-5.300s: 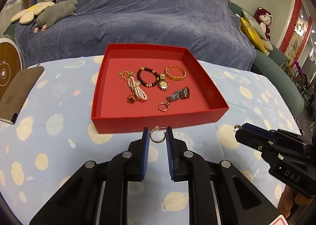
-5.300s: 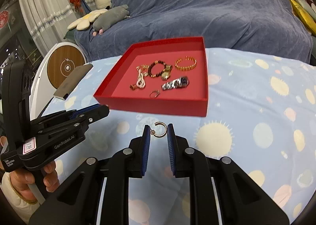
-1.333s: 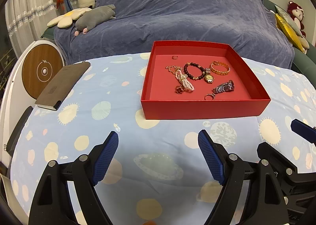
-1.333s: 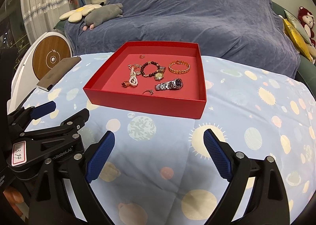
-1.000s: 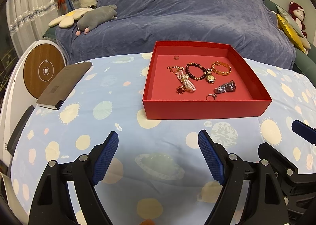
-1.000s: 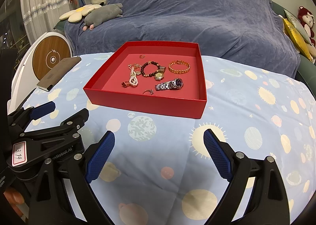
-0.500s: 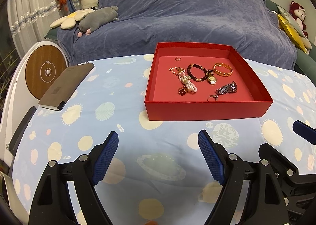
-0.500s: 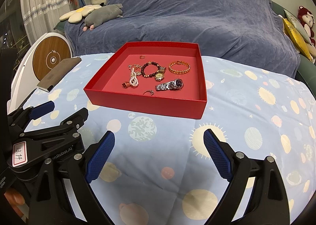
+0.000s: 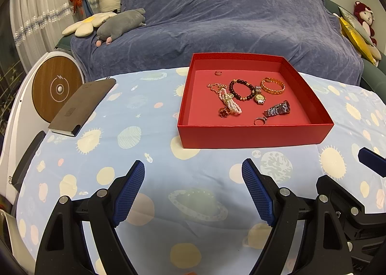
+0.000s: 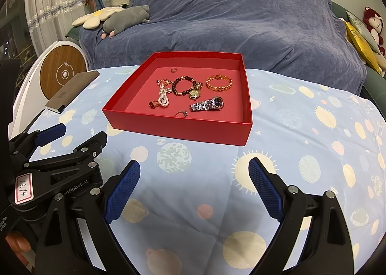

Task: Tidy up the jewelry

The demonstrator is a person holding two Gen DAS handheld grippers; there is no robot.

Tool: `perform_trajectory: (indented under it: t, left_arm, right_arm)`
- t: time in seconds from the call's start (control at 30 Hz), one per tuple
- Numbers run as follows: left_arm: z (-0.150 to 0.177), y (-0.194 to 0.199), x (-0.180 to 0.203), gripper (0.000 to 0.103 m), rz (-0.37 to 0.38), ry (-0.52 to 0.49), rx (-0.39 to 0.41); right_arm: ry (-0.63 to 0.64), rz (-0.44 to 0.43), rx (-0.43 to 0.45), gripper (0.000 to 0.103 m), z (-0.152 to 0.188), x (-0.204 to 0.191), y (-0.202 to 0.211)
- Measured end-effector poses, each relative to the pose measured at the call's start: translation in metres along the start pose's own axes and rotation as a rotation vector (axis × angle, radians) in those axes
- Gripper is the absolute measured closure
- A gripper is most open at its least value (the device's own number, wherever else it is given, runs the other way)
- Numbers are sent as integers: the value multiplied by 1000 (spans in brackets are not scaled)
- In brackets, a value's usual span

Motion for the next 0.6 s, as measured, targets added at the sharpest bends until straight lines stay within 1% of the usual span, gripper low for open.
perform_trajectory:
  t: [0.6]
  left_arm:
    - [2, -2, -1, 23, -9, 6, -16]
  right_arm:
    - [0, 4, 0, 14, -1, 1, 0]
Point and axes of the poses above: each gripper's, at about its wrist camera, not at the fingertips, and y roughly against the way its jaws point, x to its right, z to its underside, the point moved 5 cm from there along -y, roughly the way its jaws point, and after that the axes turned 4 degrees about -y, right-handed, at the moved point
